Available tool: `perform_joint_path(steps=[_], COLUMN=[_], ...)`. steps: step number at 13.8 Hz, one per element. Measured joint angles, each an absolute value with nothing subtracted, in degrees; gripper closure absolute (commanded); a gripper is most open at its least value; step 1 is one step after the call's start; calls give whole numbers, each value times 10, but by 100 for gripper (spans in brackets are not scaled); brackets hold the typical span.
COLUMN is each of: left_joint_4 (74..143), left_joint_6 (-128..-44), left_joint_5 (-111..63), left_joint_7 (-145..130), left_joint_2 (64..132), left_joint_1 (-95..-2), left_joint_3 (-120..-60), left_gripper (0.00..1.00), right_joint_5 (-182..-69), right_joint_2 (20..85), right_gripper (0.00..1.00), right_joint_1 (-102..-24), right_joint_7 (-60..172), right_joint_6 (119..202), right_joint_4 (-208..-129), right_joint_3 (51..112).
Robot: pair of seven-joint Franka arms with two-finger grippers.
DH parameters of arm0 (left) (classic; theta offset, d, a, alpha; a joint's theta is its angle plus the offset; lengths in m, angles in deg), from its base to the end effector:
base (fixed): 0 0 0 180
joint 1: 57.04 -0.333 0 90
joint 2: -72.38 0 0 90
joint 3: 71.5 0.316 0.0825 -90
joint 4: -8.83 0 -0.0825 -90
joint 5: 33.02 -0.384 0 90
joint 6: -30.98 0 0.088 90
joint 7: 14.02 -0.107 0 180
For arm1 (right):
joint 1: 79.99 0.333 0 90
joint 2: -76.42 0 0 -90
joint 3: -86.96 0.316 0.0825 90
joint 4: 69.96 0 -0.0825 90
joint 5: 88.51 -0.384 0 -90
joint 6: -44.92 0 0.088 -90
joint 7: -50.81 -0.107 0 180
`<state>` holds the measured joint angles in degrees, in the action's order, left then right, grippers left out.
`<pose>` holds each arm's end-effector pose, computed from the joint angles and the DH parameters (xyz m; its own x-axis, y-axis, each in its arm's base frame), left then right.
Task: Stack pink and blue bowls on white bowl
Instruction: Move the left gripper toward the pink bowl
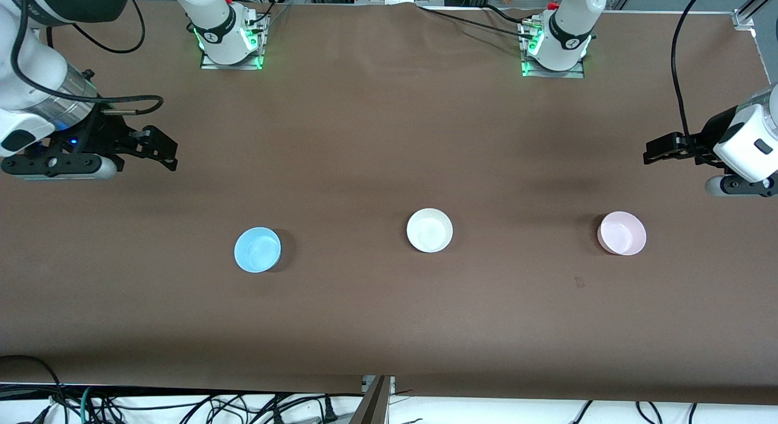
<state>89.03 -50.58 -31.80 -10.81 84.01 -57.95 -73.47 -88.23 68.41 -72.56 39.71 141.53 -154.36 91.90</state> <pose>0.5983 -0.0115 0.5752 0.9832 0.0341 -0.1794 0.0380 -0.9991 0.0182 0.5951 0.1262 0.6007 0.9973 0.0205 0.0710 0.0220 -0.9995 -0.0212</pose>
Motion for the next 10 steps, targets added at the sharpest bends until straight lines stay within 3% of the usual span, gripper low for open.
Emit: perform_joint_path(steps=[6,10], left_joint_4=[890,896], left_joint_6=[-506,-525], left_joint_5=[-318,-318], left_joint_7=[-108,-110], left_joint_2=[842,868], left_joint_1=[-580,-590], left_joint_3=[-732,-695], left_gripper=[0,0], right_joint_5=[-882,-882], right_joint_2=[684,684], right_gripper=[0,0], right_joint_1=[-724,-724], right_joint_7=[397,397], right_joint_6=[1420,1420], right_joint_4=[-1544,-1544], right_joint_3=[917,915])
